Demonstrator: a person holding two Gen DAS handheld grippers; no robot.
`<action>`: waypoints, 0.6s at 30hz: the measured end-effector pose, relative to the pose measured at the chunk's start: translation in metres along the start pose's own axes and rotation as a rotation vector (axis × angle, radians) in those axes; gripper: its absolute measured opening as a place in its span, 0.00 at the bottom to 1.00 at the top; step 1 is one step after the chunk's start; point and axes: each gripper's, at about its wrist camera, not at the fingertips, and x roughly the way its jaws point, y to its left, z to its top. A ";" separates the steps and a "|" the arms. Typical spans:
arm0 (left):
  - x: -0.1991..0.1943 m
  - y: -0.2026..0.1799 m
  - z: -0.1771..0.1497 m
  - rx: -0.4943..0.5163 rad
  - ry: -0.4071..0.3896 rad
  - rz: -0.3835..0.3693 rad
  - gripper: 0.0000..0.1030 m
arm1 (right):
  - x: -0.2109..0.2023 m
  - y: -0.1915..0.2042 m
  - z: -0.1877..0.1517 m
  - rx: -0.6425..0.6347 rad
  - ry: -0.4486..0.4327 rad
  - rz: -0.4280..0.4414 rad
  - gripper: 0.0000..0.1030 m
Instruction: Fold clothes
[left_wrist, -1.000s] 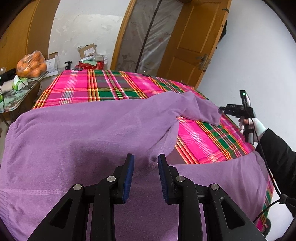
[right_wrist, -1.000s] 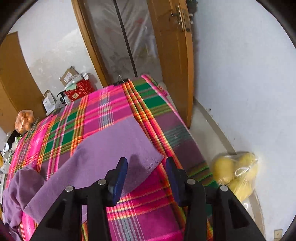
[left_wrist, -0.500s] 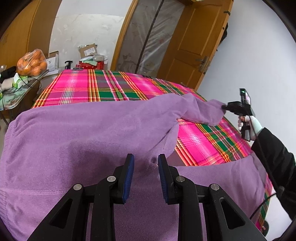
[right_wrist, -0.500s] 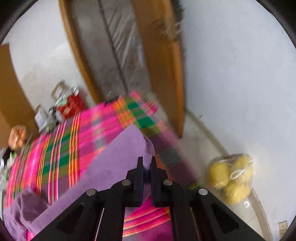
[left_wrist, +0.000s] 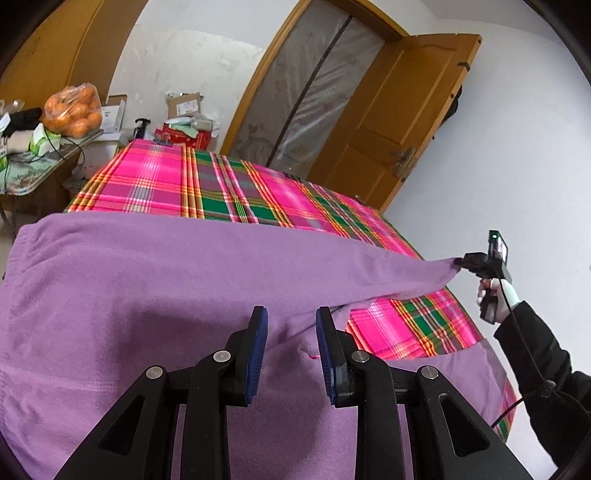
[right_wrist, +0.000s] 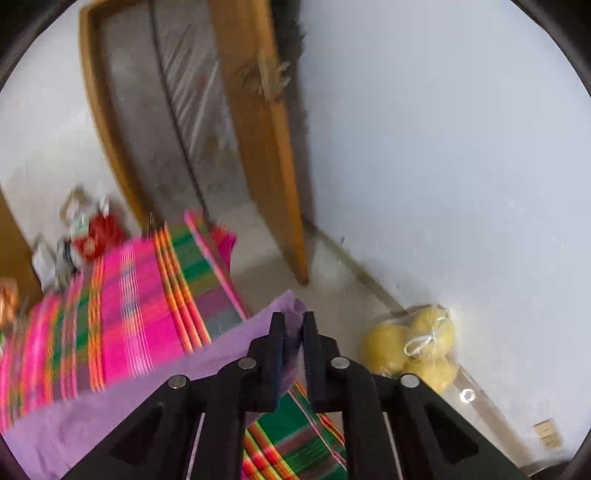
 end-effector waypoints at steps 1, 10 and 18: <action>0.001 -0.001 0.000 0.007 0.002 0.001 0.27 | 0.001 -0.002 -0.001 -0.002 0.005 -0.006 0.11; 0.012 -0.016 -0.006 0.104 0.044 -0.002 0.28 | -0.040 -0.012 -0.043 0.107 0.035 0.220 0.22; 0.039 -0.055 -0.010 0.268 0.173 0.056 0.28 | -0.054 0.016 -0.106 0.105 0.188 0.465 0.25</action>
